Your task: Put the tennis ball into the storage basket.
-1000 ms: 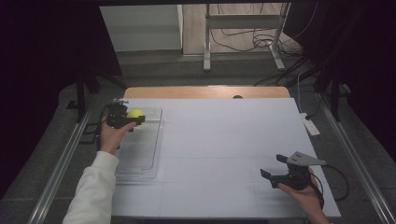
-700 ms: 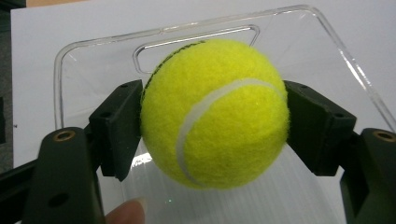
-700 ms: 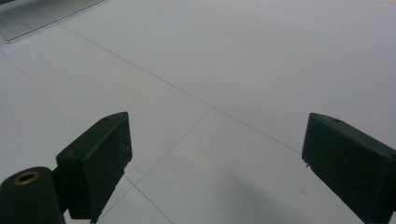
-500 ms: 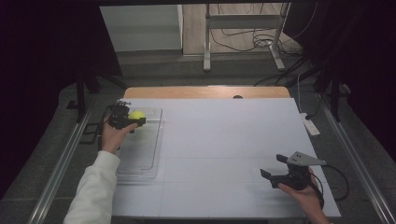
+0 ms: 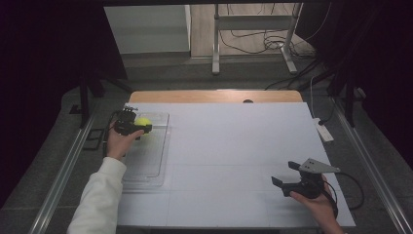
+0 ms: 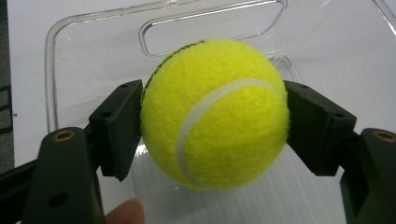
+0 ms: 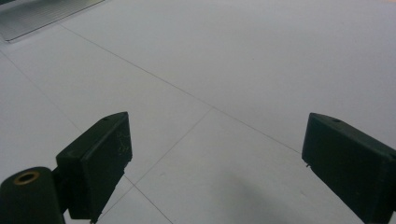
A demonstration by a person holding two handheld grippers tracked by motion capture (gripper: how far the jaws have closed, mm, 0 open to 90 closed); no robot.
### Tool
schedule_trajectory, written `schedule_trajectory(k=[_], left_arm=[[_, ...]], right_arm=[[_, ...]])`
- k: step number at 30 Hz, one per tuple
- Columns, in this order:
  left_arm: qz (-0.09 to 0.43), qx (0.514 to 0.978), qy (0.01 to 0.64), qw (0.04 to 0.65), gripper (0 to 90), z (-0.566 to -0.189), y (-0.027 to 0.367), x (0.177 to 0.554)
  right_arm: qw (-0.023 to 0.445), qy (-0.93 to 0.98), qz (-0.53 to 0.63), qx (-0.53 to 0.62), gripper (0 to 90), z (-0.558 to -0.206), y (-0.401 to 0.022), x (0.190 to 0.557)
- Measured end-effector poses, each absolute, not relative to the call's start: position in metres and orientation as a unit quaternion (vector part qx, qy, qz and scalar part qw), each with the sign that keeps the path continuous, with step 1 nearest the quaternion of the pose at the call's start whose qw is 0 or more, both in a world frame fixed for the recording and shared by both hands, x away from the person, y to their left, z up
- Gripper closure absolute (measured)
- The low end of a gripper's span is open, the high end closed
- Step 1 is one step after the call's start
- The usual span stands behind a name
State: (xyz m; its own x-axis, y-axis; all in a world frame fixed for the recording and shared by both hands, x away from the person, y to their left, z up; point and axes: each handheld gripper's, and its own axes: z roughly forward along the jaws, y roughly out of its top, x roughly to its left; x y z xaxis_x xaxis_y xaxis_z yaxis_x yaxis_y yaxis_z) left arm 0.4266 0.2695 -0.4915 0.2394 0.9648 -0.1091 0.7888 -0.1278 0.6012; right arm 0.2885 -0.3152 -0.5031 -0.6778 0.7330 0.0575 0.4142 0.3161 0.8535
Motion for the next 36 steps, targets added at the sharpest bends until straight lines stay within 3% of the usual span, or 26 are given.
schedule_trajectory(k=[36], left_arm=[[0.177, 0.757, 0.591, 0.215, 26.4, -0.502, 0.260, 0.435]], right_arm=[[0.175, 0.792, 0.460, 0.360, 8.8, -0.503, -0.315, 0.288]])
